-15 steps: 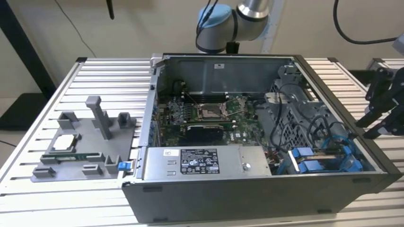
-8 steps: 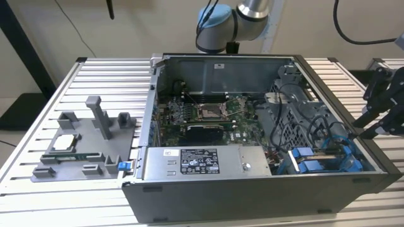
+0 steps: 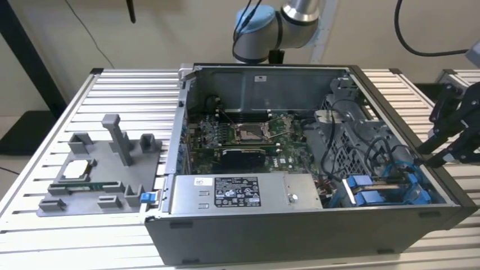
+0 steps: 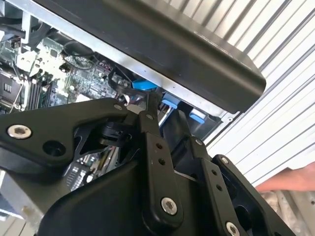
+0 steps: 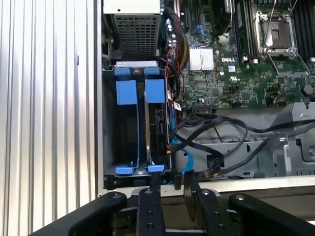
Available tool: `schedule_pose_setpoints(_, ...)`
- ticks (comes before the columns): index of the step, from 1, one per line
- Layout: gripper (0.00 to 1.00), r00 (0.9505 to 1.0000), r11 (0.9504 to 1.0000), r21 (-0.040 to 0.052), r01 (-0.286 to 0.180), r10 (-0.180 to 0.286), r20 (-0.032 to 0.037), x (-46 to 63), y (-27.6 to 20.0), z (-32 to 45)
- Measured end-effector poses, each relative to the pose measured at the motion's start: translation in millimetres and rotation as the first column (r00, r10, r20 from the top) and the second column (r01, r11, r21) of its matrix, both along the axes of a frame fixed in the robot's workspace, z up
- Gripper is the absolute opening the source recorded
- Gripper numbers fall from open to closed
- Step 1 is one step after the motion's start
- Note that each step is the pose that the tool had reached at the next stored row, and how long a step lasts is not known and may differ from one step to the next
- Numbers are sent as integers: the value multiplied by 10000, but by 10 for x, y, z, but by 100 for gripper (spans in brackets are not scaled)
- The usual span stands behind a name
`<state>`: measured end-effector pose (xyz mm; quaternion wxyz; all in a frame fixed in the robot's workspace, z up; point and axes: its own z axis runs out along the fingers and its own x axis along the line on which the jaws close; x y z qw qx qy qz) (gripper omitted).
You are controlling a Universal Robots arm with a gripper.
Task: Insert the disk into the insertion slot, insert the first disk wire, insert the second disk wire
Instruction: 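Insert the second disk wire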
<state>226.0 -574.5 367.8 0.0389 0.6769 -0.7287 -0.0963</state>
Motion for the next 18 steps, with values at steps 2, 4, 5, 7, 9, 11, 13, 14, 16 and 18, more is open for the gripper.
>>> schedule_pose_setpoints(2, 100, 10000, 10000, 0, -19, 19, 1, 3, 12, -16)
schedule_pose_setpoints(4, 100, 10000, 10000, 1, -43, 43, 0, 6, 29, -31)
schedule_pose_setpoints(5, 100, 10000, 10000, 2, -54, 54, 0, 7, 36, -37)
schedule_pose_setpoints(7, 100, 10000, 10000, 1, -97, 97, 0, 17, 36, -44)
schedule_pose_setpoints(9, 100, 9998, 9998, -1, -188, 188, 0, 29, 37, -46)
schedule_pose_setpoints(11, 100, 9997, 9997, -1, -260, 260, 0, 29, 37, -52)
schedule_pose_setpoints(13, 100, 9995, 9995, 0, -304, 304, 0, 30, 37, -64)
schedule_pose_setpoints(14, 100, 9995, 9995, 0, -318, 318, 0, 30, 37, -69)
schedule_pose_setpoints(16, 100, 9994, 9994, 1, -332, 332, 0, 30, 37, -79)
schedule_pose_setpoints(18, 100, 9994, 9994, 0, -338, 338, 0, 30, 37, -87)
